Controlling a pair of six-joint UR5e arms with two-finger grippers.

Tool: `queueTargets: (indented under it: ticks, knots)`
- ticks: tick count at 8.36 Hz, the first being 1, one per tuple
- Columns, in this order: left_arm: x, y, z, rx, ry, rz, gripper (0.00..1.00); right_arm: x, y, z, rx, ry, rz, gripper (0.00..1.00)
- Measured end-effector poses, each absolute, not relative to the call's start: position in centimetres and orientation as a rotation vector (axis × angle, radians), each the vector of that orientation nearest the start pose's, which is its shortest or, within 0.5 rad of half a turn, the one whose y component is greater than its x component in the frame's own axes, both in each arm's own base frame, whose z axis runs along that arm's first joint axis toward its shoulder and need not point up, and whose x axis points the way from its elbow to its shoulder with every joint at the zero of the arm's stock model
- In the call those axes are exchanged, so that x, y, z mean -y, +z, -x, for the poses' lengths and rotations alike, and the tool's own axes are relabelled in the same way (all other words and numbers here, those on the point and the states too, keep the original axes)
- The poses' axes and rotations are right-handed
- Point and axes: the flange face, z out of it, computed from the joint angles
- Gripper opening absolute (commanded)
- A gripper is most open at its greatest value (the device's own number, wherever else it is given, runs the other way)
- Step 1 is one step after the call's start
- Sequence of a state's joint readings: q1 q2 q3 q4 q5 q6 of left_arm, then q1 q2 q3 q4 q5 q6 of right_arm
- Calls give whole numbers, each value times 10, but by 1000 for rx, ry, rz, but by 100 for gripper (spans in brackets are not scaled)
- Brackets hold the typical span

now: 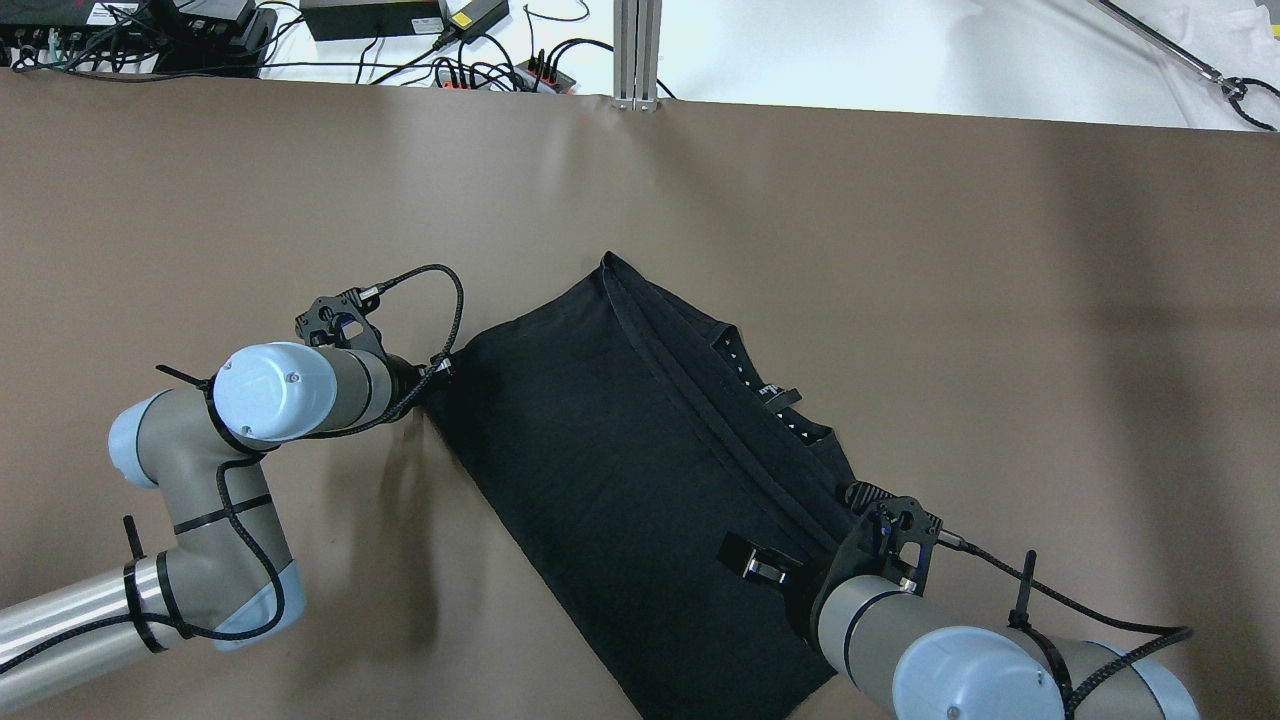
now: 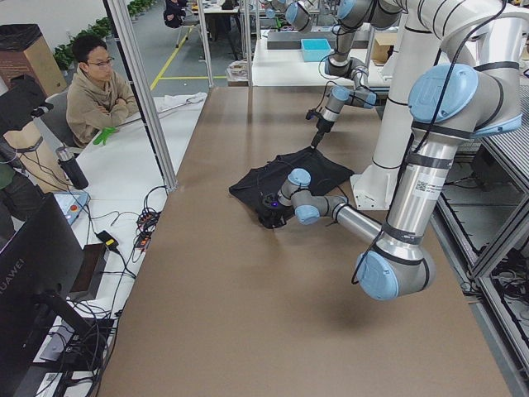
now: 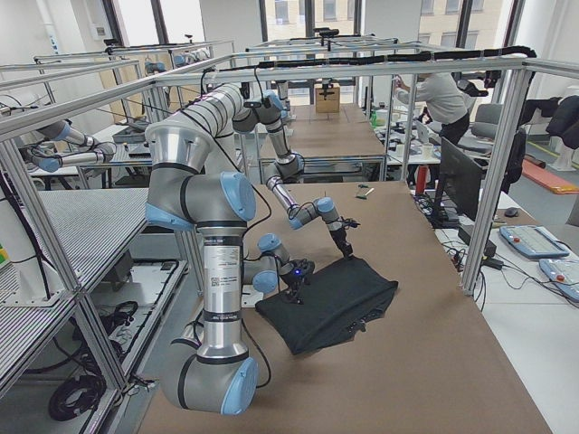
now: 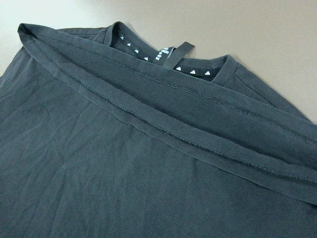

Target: Fold clothes

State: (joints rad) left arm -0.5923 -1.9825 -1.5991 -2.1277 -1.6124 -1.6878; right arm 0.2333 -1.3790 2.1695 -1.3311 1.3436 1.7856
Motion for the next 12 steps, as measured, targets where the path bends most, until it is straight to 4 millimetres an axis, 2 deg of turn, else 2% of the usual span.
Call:
queueTargets:
  ticks: [3,6,7,8,10,11,12]
  knots:
    - [482,358,-471,-988,-616,-210,0,266,266,442,1035,524,-219,95]
    - [509,367,-439,-961,-550,-234,0,268,265,440,1037,527,-221,95]
    - [532,355,-437,-962,-555,-249,0,272,263,438,1041,534,-225,95]
    - [569,340,-438,-959,-574,-266,0,276,261,435,1040,543,-232,95]
    - [670,292,-453,-929,-629,-269,0,281,259,433,1039,548,-238,95]
    - [713,261,-468,-906,-649,-267,0,281,259,433,1039,549,-239,95]
    - [743,232,-482,-891,-661,-268,0,281,258,433,1041,549,-239,95]
